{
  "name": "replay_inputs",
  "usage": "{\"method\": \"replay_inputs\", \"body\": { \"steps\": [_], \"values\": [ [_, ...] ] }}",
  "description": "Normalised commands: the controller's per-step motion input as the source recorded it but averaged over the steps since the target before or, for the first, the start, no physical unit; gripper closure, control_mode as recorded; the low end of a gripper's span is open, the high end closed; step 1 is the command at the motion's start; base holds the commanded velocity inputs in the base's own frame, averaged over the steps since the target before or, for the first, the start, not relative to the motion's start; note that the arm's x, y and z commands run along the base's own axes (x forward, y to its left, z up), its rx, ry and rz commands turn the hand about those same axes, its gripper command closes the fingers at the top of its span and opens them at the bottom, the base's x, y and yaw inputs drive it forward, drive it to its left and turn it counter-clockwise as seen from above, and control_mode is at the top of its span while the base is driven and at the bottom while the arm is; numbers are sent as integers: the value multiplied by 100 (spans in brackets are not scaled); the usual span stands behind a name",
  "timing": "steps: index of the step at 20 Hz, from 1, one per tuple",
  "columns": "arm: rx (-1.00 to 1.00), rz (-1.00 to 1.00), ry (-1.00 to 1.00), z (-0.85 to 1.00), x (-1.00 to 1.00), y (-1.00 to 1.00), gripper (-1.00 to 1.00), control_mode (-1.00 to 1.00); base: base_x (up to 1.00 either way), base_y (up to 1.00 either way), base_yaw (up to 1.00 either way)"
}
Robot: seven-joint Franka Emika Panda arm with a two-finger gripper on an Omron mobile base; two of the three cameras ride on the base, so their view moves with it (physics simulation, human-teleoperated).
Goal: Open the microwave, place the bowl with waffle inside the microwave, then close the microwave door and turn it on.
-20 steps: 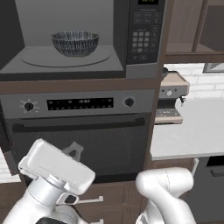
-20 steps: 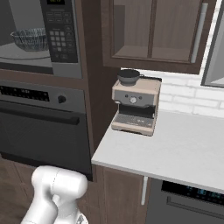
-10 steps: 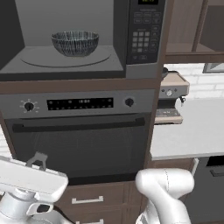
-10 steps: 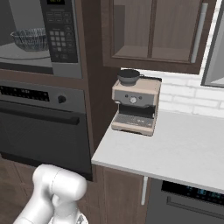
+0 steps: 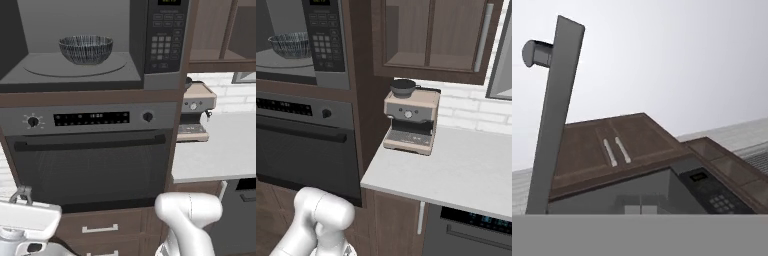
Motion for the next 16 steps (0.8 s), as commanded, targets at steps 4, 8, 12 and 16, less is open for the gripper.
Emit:
{"method": "replay_inputs", "body": {
  "steps": [4,8,12,16],
  "values": [
    [-20,-7,0,-8,9,46,100,-100,0,0,0],
    [-18,-5,0,-3,24,56,100,-100,0,0,0],
    [-15,-4,1,0,37,57,100,-100,0,0,0],
    [-13,-4,2,0,48,56,100,-100,0,0,0]
  ]
}}
